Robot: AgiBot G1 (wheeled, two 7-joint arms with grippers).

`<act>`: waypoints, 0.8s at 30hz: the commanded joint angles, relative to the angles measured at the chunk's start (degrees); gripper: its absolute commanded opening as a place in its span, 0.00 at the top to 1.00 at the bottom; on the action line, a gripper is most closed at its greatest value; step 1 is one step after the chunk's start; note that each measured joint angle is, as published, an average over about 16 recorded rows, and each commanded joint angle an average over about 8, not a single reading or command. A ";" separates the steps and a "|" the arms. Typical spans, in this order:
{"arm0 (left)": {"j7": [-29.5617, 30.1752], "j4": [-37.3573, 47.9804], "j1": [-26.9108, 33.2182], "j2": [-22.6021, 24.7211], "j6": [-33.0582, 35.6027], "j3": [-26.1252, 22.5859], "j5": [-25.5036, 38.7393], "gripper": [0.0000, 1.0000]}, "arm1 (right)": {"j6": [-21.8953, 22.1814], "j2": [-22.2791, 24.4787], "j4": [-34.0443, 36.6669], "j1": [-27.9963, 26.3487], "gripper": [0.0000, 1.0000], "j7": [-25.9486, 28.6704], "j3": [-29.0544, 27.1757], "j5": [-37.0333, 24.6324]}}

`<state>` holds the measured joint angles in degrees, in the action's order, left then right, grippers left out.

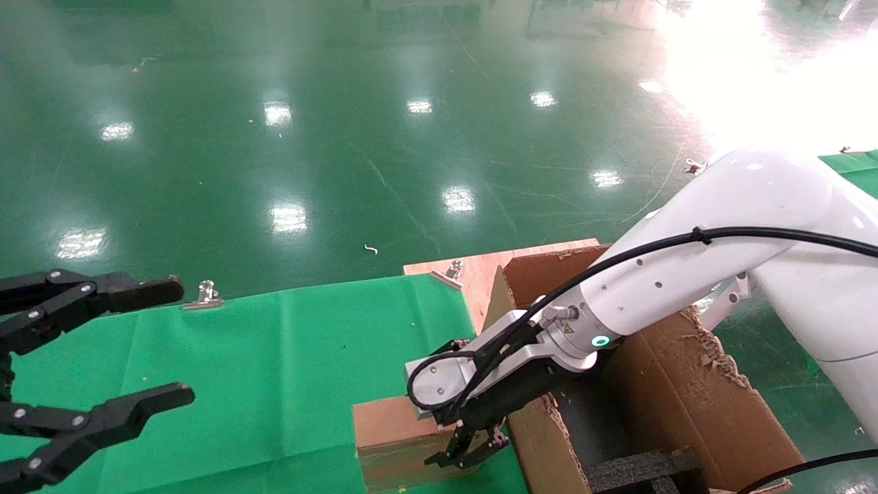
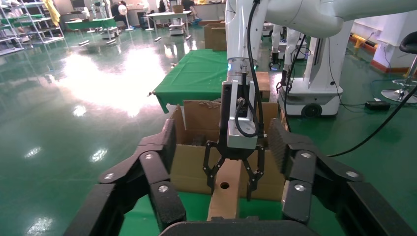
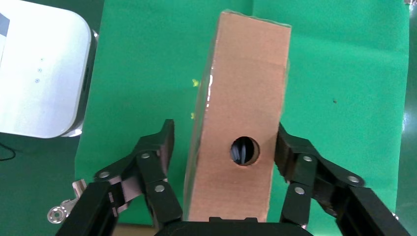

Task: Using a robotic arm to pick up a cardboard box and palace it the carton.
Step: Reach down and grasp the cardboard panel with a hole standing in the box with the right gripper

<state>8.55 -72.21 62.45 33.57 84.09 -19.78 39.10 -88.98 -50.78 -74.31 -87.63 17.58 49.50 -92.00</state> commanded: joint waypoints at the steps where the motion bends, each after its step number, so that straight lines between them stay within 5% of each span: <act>1: 0.00 0.00 0.00 0.00 0.00 0.00 0.00 0.00 | -0.01 0.01 -0.01 0.01 1.00 0.00 -0.03 0.02; 15: 0.00 0.00 0.00 0.00 0.00 0.00 -0.01 0.00 | -0.05 0.45 0.53 -1.06 1.00 0.00 -0.50 0.86; 24: -0.01 0.01 0.01 0.00 0.00 -0.01 -0.01 0.00 | -1.88 3.17 5.02 -11.27 1.00 -2.79 -2.03 7.95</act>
<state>8.54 -72.20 62.46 33.57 84.09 -19.79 39.09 -90.64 -47.59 -69.22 -99.56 14.25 48.56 -84.12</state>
